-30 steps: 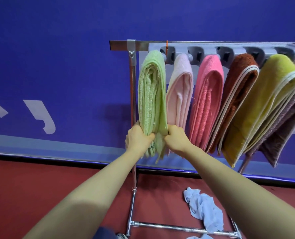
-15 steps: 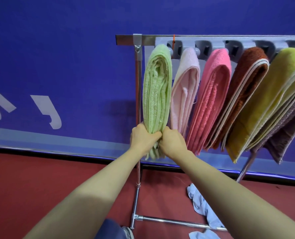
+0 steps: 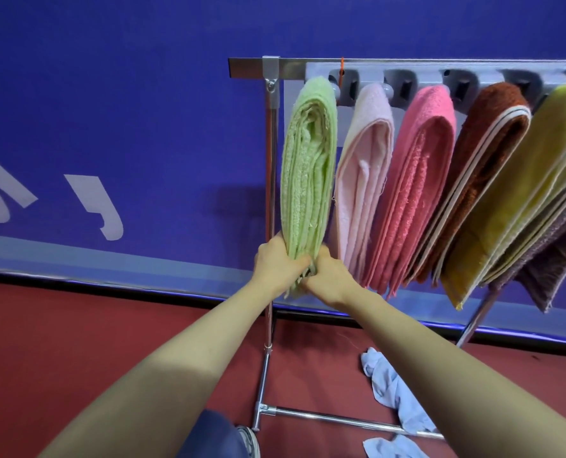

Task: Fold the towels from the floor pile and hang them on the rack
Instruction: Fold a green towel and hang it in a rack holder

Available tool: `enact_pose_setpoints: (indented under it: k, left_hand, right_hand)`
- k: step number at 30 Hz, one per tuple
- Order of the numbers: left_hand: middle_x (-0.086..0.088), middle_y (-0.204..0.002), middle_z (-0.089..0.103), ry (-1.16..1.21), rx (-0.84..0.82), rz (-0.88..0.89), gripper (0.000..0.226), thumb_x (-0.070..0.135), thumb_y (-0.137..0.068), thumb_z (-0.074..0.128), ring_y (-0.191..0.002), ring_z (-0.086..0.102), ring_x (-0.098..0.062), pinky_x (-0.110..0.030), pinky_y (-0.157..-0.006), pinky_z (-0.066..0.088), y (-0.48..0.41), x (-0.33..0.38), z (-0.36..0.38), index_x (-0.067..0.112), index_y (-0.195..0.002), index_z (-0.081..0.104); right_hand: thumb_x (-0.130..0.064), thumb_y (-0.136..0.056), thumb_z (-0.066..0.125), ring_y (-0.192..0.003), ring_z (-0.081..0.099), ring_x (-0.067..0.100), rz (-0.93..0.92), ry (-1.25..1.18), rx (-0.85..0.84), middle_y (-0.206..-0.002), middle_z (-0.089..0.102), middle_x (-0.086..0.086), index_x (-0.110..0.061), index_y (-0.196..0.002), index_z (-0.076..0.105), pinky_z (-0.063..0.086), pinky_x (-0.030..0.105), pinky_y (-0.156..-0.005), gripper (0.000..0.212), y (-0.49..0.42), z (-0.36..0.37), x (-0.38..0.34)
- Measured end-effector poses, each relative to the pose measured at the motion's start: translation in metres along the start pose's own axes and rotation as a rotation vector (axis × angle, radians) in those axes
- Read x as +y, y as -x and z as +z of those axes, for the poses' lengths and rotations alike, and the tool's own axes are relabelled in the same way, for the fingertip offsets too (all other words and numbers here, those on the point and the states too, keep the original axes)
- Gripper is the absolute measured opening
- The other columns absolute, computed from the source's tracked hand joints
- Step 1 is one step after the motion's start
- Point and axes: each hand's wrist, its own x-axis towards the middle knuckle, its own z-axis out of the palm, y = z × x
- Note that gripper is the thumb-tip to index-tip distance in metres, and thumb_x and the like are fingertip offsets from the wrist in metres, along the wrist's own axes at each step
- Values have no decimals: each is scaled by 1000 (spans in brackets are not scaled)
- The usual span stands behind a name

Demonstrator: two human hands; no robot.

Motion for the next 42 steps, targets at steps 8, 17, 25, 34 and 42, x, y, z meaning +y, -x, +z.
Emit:
enact_pose_setpoints:
  k: [8, 17, 25, 34, 42]
  left_hand:
    - [-11, -100, 74, -180, -20, 47, 34, 37, -83, 66, -97, 65, -38, -38, -77, 53, -4, -22, 2, 23, -114, 65]
    - [4, -77, 69, -104, -186, 82, 13, 8, -88, 64, -77, 66, -16, -16, -62, 46, -2, -30, 6, 21, -91, 64]
    - [-9, -105, 72, 18, -288, -8, 34, 28, -86, 53, -87, 63, -15, -17, -78, 53, 1, -34, 21, 10, -110, 68]
    - [2, -116, 73, 98, 50, 43, 54, 38, -68, 45, -114, 64, -21, -35, -100, 49, -10, -1, -21, 28, -114, 71]
    - [10, -109, 65, 218, 400, 430, 39, 34, -82, 66, -96, 62, -13, -32, -77, 48, -37, 127, -74, 26, -118, 53]
  right_hand:
    - [-32, -74, 55, -101, 63, 37, -18, -96, 74, -107, 70, 16, -12, -125, 50, 52, 41, -86, 56, -4, 3, 3]
    - [-38, -94, 57, -101, 63, 26, 2, -240, 114, -104, 72, 6, -14, -120, 57, 49, 37, -89, 35, -11, 5, 6]
    - [-54, -83, 69, -106, 63, 31, 99, -321, 140, -112, 67, 12, -9, -117, 49, 50, 38, -88, 59, -10, 16, -13]
    - [-34, -92, 58, -111, 61, 41, 218, 121, 283, -119, 63, 21, -7, -119, 45, 47, 42, -88, 40, -6, 3, -14]
    - [-33, -94, 54, -110, 61, 41, 190, 180, 254, -119, 62, 20, -6, -120, 42, 47, 43, -85, 40, -3, 10, -23]
